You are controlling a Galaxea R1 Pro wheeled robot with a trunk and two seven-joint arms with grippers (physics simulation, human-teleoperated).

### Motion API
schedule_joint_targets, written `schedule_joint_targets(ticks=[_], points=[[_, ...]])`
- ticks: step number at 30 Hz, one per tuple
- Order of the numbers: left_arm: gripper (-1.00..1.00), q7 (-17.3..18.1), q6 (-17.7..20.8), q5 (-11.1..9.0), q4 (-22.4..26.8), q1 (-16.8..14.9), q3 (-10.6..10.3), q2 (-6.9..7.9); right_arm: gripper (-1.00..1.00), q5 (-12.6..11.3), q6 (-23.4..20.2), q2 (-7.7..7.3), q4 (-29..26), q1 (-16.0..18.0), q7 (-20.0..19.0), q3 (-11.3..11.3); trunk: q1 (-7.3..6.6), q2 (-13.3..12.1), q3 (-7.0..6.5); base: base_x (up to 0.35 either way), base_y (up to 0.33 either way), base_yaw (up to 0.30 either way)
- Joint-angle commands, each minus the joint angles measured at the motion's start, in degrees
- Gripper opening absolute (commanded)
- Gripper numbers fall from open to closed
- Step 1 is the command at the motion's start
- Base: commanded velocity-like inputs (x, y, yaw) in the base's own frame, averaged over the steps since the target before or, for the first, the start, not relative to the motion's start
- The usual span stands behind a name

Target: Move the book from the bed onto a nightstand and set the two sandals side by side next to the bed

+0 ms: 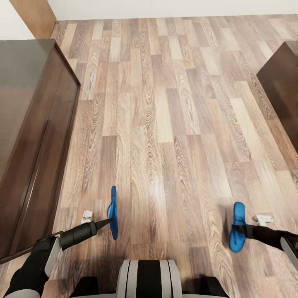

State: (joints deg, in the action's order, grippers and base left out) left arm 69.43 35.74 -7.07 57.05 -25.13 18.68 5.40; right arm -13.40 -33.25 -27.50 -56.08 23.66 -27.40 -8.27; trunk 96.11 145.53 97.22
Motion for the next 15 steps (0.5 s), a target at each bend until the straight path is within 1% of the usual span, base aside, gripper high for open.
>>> schedule_joint_targets(ticks=[1,2,3,4,5,6,7,8,10,11,12,13,14,15], points=[[-1.00,0.17,0.38,-0.08,-0.05,0.02,0.03,0.05,-1.00,-1.50,-0.41,-1.53,0.82,-0.04,-4.40,-0.22,-0.03,0.00,-0.20,0.000,0.000,0.000],[-1.00,0.09,-0.12,-0.01,-0.11,0.14,0.06,0.39,-1.00,-2.85,-0.19,-4.86,5.11,-0.08,-11.88,-0.34,-0.05,-0.02,-0.42,0.000,0.000,0.000],[-1.00,-0.01,-0.60,0.04,-0.27,0.23,0.05,0.60,-1.00,-3.25,0.00,-6.41,8.03,-0.10,-14.87,-0.37,-0.08,-0.03,-0.64,0.000,0.000,0.000],[-1.00,-0.43,-2.14,0.88,-1.60,0.55,0.05,0.85,-1.00,-3.71,0.29,-8.60,13.63,-0.11,-19.97,-0.41,-0.11,-0.04,-0.86,0.000,0.000,0.000],[-1.00,-0.58,-3.75,1.99,-3.23,0.75,0.05,0.97,-1.00,-3.89,0.70,-9.38,17.28,-0.11,-23.36,-0.42,-0.13,-0.06,-1.08,0.000,0.000,0.000],[-1.00,-0.62,-4.35,2.39,-3.85,0.79,0.06,0.98,-1.00,-3.91,1.06,-9.55,18.57,-0.11,-24.35,-0.42,-0.16,-0.07,-1.31,0.000,0.000,0.000],[-1.00,-0.67,-5.51,3.18,-5.20,0.85,0.09,1.02,-1.00,-3.96,2.45,-9.78,21.42,-0.12,-25.92,-0.39,-0.18,-0.08,-1.53,0.000,0.000,0.000],[-1.00,-0.70,-6.72,3.82,-6.81,0.92,0.10,1.07,-1.00,-4.01,4.94,-9.92,24.71,-0.12,-27.01,-0.37,-0.21,-0.10,-1.75,0.000,0.000,0.000],[-1.00,-0.80,-9.98,4.61,-11.61,1.02,0.15,1.69,-1.00,-4.13,12.08,-10.02,31.53,-0.11,-28.18,-0.32,-0.26,-0.12,-2.19,0.000,0.000,0.000],[-1.00,-0.76,-13.78,4.91,-16.14,1.14,0.28,2.18,-1.00,-4.24,17.02,-9.96,35.50,-0.11,-28.59,-0.29,-0.29,-0.14,-2.41,0.000,0.000,0.000],[-1.00,-0.66,-16.53,5.02,-18.50,1.24,0.35,2.43,-1.00,-4.28,19.52,-9.91,37.26,-0.11,-28.74,-0.28,-0.31,-0.15,-2.64,0.000,0.000,0.000],[-1.00,-0.63,-17.78,5.05,-19.39,1.27,0.36,2.57,-1.00,-4.30,20.47,-9.88,37.90,-0.11,-28.80,-0.27,-0.34,-0.16,-2.86,0.000,0.000,0.000],[-1.00,-0.70,-21.09,5.10,-21.62,1.35,0.34,3.12,-1.00,-4.33,22.78,-9.81,39.46,-0.11,-28.93,-0.26,-0.36,-0.18,-3.08,0.000,0.000,0.000],[-1.00,-0.73,-21.93,5.12,-22.36,1.37,0.33,3.25,-1.00,-4.34,23.35,-9.78,39.87,-0.11,-28.96,-0.26,-0.39,-0.19,-3.30,0.000,0.000,0.000]])
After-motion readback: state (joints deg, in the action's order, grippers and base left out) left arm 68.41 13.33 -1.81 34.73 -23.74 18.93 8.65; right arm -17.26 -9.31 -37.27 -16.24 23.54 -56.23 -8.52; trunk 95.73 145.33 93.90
